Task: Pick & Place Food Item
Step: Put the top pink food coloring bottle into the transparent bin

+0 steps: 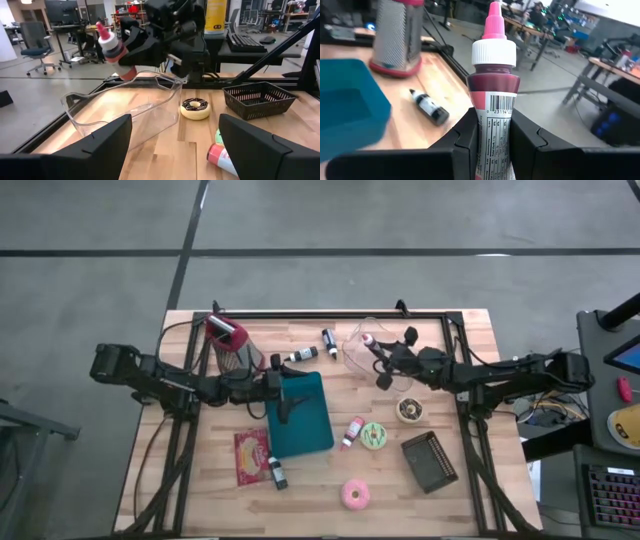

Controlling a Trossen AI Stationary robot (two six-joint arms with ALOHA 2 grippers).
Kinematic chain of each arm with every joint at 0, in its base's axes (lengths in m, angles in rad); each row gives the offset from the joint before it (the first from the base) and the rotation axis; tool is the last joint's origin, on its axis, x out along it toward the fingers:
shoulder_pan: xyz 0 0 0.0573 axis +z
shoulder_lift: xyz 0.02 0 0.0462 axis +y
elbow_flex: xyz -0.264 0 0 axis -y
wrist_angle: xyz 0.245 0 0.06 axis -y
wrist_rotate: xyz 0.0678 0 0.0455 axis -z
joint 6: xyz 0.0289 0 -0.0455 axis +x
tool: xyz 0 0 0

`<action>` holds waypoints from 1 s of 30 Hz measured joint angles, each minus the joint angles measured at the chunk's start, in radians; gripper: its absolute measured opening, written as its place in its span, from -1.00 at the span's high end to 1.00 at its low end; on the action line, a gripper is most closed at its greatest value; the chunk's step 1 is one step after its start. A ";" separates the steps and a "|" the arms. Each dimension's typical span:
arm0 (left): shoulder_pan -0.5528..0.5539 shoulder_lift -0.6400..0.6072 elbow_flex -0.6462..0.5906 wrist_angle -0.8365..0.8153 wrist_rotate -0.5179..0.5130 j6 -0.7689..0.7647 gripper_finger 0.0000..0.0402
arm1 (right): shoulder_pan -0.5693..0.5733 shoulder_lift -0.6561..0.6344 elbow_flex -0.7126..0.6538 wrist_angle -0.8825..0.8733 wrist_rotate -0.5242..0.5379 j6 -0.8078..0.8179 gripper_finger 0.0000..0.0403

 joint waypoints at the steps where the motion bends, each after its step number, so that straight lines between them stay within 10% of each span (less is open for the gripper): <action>1: 0.000 0.000 0.000 0.000 0.000 0.002 -0.52 | -0.007 0.000 -0.009 0.000 0.000 0.010 0.66; 21: 0.000 0.000 0.000 0.000 0.000 0.002 -0.52 | -0.065 0.000 0.084 -0.435 -0.012 0.167 0.67; 30: 0.000 0.000 0.000 0.000 0.000 0.002 -0.52 | -0.164 0.001 0.146 -0.670 -0.181 0.231 0.67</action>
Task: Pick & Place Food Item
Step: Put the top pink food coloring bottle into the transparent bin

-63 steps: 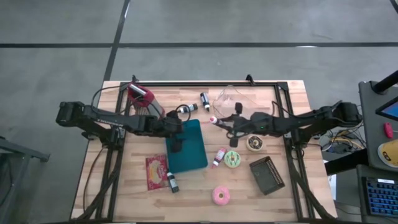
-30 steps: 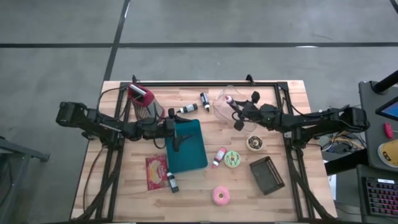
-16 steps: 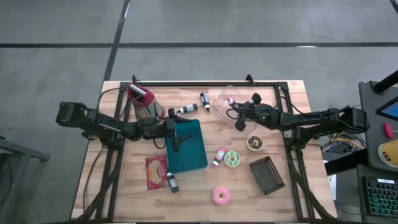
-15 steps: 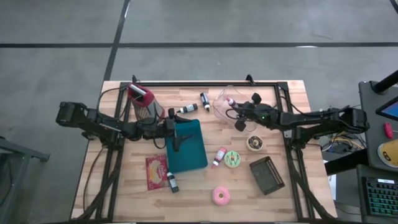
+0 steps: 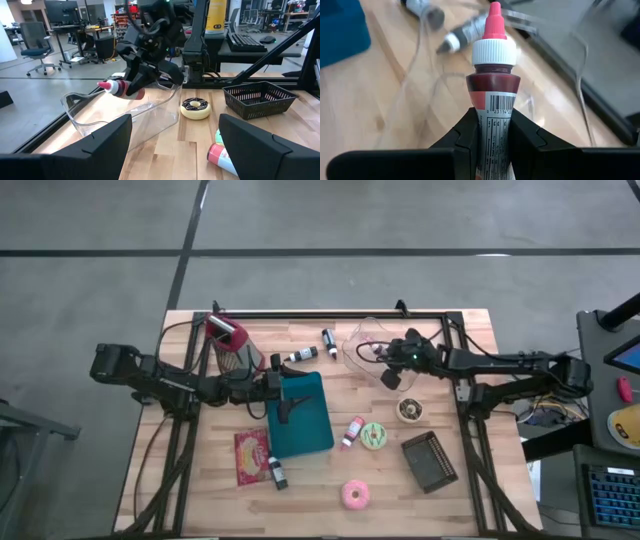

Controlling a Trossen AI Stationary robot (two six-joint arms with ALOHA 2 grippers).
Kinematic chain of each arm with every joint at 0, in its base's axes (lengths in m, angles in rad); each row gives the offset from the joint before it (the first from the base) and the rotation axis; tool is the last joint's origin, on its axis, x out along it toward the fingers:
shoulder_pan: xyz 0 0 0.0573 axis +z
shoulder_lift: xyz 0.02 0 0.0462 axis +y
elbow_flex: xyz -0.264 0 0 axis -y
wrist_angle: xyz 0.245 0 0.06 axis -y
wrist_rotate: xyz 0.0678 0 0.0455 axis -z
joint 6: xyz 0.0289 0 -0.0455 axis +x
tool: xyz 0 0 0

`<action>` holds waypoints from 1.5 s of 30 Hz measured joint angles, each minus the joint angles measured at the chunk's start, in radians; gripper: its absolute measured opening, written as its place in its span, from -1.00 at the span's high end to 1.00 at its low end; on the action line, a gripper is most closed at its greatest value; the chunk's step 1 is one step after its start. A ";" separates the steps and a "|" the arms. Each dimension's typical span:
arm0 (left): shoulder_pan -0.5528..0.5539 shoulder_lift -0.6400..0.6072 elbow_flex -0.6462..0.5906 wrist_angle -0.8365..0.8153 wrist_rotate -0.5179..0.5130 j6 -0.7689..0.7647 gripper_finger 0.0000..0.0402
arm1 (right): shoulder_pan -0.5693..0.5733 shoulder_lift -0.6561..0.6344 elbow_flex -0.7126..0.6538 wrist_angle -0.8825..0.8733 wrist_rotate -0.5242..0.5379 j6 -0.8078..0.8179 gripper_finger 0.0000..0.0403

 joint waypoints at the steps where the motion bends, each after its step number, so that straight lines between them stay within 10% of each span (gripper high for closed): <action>1: 0.000 0.000 0.000 0.000 0.000 0.000 -0.52 | -0.011 0.000 0.012 -0.032 -0.017 0.003 0.67; 24: 0.000 0.000 0.000 -0.001 0.002 0.000 -0.52 | -0.124 0.000 0.131 -0.422 -0.218 -0.030 0.67; 45: 0.000 0.000 0.000 -0.001 0.000 -0.004 -0.52 | -0.129 0.046 0.093 -0.051 -0.220 -0.026 0.68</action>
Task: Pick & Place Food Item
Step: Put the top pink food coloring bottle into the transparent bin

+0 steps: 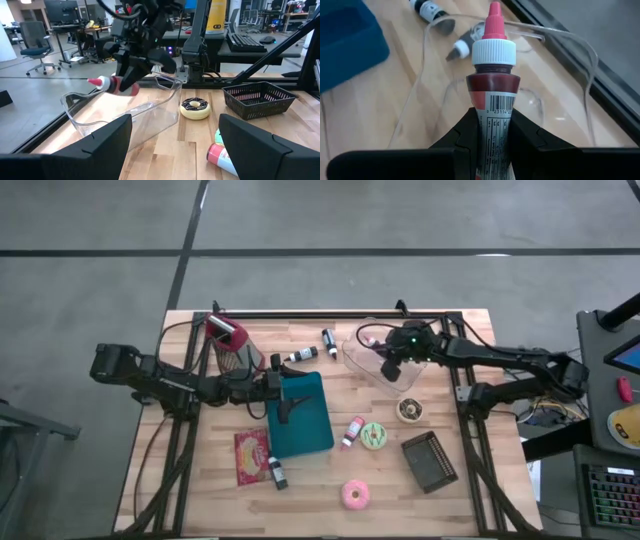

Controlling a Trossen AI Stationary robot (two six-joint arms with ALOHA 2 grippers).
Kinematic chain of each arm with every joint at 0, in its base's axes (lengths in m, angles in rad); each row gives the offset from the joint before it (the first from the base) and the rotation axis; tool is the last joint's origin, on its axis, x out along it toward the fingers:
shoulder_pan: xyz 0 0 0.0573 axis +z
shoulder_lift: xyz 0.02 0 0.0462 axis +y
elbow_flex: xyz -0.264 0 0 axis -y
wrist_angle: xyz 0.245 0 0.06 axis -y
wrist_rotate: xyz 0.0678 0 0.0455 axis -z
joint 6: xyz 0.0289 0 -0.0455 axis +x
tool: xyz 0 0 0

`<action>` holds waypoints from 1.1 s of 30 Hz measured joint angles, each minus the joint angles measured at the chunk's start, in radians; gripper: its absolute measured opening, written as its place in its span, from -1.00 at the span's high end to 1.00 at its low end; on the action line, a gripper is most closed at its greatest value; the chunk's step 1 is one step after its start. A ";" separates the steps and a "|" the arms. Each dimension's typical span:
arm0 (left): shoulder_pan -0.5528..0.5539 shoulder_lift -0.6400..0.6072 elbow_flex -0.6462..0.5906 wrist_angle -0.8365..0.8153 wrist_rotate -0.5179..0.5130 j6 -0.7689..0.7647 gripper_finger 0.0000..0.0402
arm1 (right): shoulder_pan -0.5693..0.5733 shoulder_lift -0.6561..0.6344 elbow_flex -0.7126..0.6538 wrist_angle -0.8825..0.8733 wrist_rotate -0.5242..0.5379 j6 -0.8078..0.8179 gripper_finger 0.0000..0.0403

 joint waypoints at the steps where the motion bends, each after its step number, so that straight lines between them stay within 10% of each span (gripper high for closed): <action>1: 0.000 0.000 0.000 0.000 -0.001 0.000 -0.52 | -0.001 0.022 -0.005 0.031 -0.001 0.002 0.68; 14: 0.000 0.000 0.000 0.000 -0.001 -0.004 -0.52 | -0.027 0.331 -0.021 0.430 0.001 0.045 0.68; 33: 0.000 0.000 -0.008 0.000 0.001 -0.012 -0.52 | -0.038 0.384 -0.021 0.594 0.005 0.095 0.63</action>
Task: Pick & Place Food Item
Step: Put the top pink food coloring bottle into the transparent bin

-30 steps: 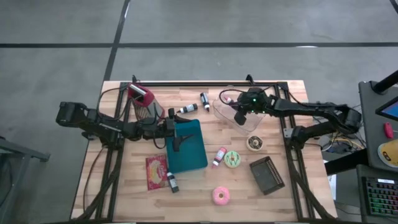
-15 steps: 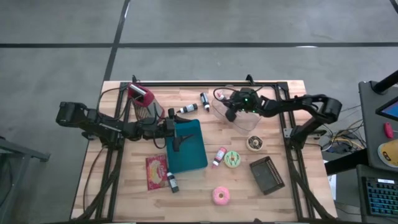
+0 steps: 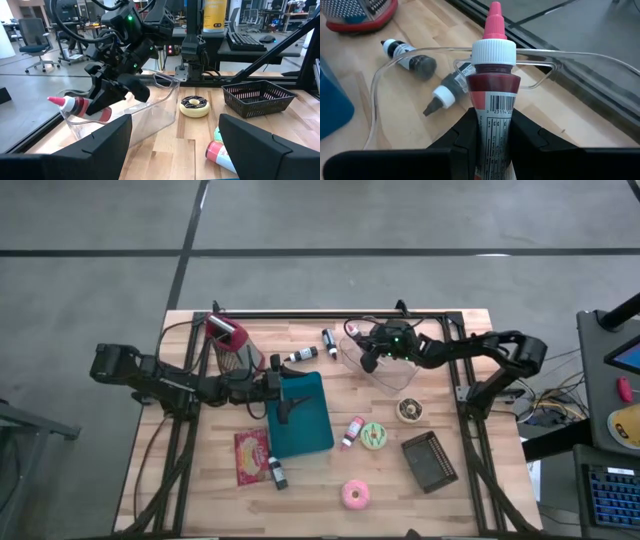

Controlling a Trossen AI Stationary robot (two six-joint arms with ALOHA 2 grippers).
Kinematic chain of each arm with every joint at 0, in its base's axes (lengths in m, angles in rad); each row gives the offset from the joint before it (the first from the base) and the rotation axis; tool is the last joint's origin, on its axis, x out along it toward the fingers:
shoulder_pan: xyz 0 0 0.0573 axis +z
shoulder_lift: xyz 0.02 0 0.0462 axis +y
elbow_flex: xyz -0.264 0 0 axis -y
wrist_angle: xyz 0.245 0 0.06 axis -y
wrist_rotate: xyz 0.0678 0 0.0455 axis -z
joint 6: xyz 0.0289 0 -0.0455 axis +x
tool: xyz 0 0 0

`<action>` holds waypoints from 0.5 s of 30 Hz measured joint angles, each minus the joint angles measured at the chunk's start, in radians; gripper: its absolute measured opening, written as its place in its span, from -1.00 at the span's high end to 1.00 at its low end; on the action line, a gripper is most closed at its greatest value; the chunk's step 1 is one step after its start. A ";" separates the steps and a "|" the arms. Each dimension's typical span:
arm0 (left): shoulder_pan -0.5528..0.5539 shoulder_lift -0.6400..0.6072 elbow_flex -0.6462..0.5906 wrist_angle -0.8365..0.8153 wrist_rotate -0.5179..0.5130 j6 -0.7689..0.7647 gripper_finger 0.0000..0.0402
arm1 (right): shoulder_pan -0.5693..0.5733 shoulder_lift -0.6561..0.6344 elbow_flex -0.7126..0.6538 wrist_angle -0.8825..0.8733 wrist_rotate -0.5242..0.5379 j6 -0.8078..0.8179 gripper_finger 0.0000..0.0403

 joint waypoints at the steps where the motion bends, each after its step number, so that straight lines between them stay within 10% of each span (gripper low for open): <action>1: 0.000 0.000 0.000 0.000 0.000 0.000 -0.52 | 0.000 0.001 0.000 0.005 0.000 0.000 0.63; 15: 0.000 0.000 0.000 0.000 0.000 -0.004 -0.52 | -0.002 0.002 0.003 0.020 0.002 0.004 0.51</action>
